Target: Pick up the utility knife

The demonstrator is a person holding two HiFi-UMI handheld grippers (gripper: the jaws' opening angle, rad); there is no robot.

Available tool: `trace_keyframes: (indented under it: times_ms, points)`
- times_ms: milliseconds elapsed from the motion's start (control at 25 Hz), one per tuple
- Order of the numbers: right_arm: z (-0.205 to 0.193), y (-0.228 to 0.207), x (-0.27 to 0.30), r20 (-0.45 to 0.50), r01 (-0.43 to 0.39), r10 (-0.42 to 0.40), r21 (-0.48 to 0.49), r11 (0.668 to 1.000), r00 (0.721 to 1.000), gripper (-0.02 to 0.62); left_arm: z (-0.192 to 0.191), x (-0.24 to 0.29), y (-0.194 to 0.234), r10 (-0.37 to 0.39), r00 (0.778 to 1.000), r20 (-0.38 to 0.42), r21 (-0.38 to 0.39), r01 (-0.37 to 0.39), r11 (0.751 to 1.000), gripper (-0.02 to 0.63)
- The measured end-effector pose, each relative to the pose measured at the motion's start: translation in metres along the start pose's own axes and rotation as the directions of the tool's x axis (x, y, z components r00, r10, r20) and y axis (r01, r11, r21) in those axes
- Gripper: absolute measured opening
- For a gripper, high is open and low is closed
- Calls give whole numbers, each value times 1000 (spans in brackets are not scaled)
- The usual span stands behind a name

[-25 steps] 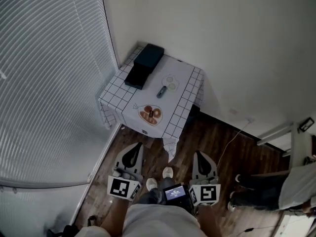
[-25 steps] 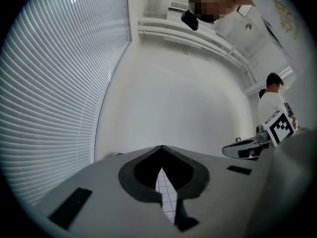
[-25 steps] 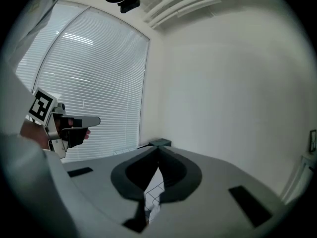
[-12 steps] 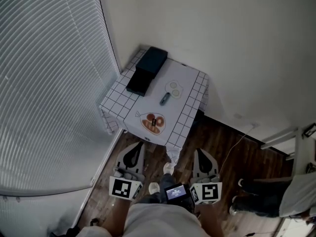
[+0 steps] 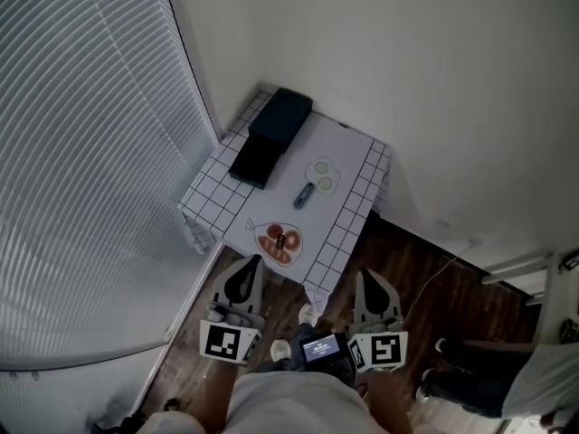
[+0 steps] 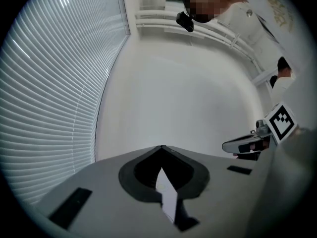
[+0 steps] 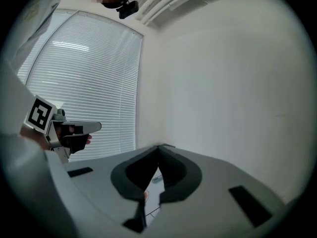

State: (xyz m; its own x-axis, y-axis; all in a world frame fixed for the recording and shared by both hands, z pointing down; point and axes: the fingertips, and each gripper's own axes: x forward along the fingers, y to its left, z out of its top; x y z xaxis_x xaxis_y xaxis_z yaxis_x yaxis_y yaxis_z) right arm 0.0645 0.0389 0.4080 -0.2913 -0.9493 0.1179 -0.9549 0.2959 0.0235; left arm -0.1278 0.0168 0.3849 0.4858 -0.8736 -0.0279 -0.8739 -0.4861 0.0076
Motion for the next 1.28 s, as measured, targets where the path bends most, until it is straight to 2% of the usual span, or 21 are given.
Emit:
trace_keyframes:
  times_ms: [360,600,880,1280]
  points:
    - [17,-38,43,7,-4,4,7,1000,1000,6,12,58,4,-7,1000,-9,-15,6,1000,6]
    - [22,-60,57,24,-8,8,14,1000,1000,6,15,85,2,4,1000,-8,5,-4,1000,6]
    - [29,-81,74,48,-13,12,19,1000,999,6,18,105,3,39,999,-1,18,-39,999,6]
    - [33,-85,95,61,-27,24,53,998,998,6,17,115,20,67,998,-16,19,-66,998,6]
